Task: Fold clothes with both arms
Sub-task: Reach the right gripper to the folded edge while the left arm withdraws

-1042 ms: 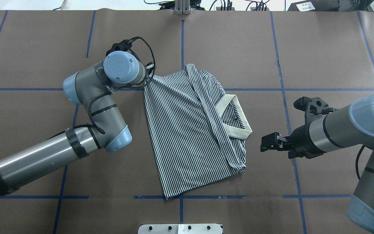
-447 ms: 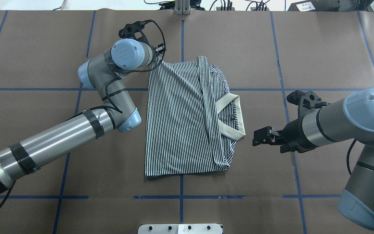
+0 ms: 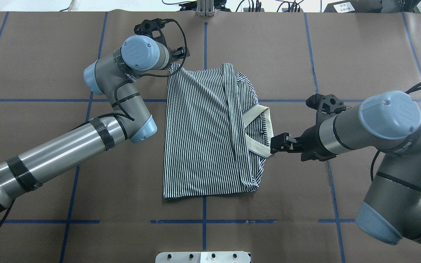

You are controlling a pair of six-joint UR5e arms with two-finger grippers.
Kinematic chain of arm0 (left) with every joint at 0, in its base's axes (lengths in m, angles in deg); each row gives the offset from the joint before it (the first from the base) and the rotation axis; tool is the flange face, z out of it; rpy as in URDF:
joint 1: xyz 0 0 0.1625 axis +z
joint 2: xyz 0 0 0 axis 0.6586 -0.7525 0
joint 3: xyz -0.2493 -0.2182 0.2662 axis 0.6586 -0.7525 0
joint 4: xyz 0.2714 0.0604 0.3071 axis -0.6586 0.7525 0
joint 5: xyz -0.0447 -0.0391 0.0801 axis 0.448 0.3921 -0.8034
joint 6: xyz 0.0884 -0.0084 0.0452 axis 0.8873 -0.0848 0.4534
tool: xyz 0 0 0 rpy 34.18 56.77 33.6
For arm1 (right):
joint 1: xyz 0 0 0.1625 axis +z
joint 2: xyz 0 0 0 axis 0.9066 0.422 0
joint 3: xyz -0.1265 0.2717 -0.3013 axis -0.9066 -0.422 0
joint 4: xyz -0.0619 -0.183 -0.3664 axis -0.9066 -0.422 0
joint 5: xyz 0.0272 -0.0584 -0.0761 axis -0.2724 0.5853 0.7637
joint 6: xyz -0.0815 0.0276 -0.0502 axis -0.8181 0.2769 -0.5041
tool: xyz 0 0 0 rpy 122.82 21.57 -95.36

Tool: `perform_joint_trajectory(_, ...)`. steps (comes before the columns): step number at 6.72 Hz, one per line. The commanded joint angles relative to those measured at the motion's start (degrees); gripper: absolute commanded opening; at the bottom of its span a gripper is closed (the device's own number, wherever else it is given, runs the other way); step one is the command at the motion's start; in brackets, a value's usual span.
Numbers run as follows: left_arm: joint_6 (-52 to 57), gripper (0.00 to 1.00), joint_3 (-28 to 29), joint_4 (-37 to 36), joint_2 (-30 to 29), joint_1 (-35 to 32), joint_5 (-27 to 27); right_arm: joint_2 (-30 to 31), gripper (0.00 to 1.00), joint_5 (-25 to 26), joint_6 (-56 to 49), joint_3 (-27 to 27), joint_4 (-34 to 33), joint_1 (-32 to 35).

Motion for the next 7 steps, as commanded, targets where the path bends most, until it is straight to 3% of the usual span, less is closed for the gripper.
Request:
perform_joint_trajectory(1, 2.0, 1.0, -19.5, -13.5, 8.4, -0.3, 3.8, -6.3, 1.0, 3.7, -5.3, -6.0, -5.2, -1.5)
perform_joint_trajectory(3, 2.0, 1.0, -38.7, -26.3, 15.4, -0.1, 8.7, -16.0, 1.0, 12.1, -10.9, -7.5, -22.9, -7.2)
perform_joint_trajectory(4, 2.0, 1.0, -45.2, -29.6, 17.6, 0.6, 8.8, -20.4, 1.0, 13.3, -11.0, -11.6, -26.6, -9.4)
perform_joint_trajectory(5, 1.9, 1.0, -47.3, -30.9, 18.1, 1.7, 8.8, -23.0, 1.0, 13.5, -11.0, -14.7, -29.0, -11.7)
perform_joint_trajectory(7, 1.8, 1.0, -47.3, -30.9, 18.1, 1.8, 8.9, -22.8, 1.0, 13.5, -13.6, -15.6, -30.7, -12.9)
